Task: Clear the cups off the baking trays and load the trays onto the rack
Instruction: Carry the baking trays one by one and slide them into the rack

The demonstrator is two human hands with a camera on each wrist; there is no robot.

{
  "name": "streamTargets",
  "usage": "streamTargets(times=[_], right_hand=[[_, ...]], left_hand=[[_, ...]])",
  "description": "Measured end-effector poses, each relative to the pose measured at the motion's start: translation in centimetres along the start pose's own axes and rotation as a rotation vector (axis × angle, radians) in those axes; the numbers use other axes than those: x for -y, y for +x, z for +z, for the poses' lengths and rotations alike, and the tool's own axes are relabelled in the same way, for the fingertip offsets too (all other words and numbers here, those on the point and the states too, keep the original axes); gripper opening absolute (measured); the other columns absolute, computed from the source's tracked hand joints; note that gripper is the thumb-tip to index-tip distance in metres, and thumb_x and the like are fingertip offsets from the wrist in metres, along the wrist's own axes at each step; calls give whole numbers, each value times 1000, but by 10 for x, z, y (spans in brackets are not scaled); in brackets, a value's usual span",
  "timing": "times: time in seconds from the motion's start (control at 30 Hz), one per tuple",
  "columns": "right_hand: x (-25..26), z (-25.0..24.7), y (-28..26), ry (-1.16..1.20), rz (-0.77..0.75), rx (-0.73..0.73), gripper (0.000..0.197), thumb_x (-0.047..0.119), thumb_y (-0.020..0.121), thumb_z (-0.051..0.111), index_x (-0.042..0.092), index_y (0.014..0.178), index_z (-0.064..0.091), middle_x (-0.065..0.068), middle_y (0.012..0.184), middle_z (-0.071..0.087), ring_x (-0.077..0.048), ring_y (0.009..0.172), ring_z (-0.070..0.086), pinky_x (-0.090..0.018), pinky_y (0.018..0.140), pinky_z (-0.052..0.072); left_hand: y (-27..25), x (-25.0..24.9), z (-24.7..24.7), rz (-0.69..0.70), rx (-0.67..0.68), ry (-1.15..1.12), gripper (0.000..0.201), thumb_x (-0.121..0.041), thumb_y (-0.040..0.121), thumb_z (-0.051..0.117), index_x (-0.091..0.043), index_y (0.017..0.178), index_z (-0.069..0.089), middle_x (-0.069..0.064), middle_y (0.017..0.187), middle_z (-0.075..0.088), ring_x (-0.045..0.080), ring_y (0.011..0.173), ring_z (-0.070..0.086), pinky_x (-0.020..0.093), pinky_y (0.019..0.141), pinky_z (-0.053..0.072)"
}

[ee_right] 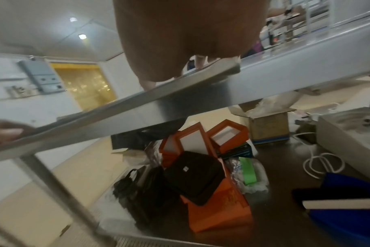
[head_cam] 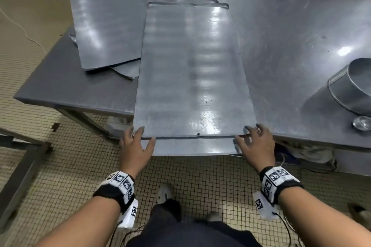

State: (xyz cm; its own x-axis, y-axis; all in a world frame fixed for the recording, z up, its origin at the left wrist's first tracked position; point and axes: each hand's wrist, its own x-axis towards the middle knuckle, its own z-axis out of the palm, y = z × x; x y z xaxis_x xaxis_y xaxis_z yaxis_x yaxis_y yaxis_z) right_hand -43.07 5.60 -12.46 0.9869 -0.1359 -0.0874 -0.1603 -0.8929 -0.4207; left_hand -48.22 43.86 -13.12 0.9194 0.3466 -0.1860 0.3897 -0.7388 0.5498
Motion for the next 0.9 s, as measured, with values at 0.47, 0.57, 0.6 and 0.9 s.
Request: streamTargets(times=[0.47, 0.57, 0.6, 0.9], right_hand=[[29, 28, -20, -197, -419, 132, 105, 95, 67, 25, 26, 143, 49, 2, 140, 47, -20, 136, 37, -49, 124, 10], [29, 28, -19, -198, -422, 127, 91, 88, 70, 47, 28, 137, 54, 5, 134, 51, -18, 130, 42, -48, 120, 24], [30, 29, -19, -206, -425, 118, 86, 87, 70, 50, 29, 133, 56, 6, 131, 53, -17, 126, 44, -46, 117, 28], [26, 36, -32, -154, -374, 34, 52, 77, 77, 59, 33, 105, 62, 9, 111, 56, -16, 108, 48, -36, 100, 38]], left_hand=[[-16, -23, 4, 386, 57, 532, 84, -76, 78, 59, -23, 142, 50, 3, 140, 51, 23, 133, 43, 55, 120, 23], [-15, -21, 2, 428, 20, 446, 78, -72, 73, 68, -20, 132, 60, 3, 127, 58, 23, 119, 51, 40, 106, 42], [-15, -20, 2, 435, 7, 433, 75, -71, 72, 70, -21, 127, 63, 2, 122, 60, 22, 115, 52, 38, 100, 46], [-24, -10, 8, 437, -60, 423, 47, -70, 77, 65, -26, 96, 66, -5, 96, 56, 15, 89, 49, 34, 80, 46]])
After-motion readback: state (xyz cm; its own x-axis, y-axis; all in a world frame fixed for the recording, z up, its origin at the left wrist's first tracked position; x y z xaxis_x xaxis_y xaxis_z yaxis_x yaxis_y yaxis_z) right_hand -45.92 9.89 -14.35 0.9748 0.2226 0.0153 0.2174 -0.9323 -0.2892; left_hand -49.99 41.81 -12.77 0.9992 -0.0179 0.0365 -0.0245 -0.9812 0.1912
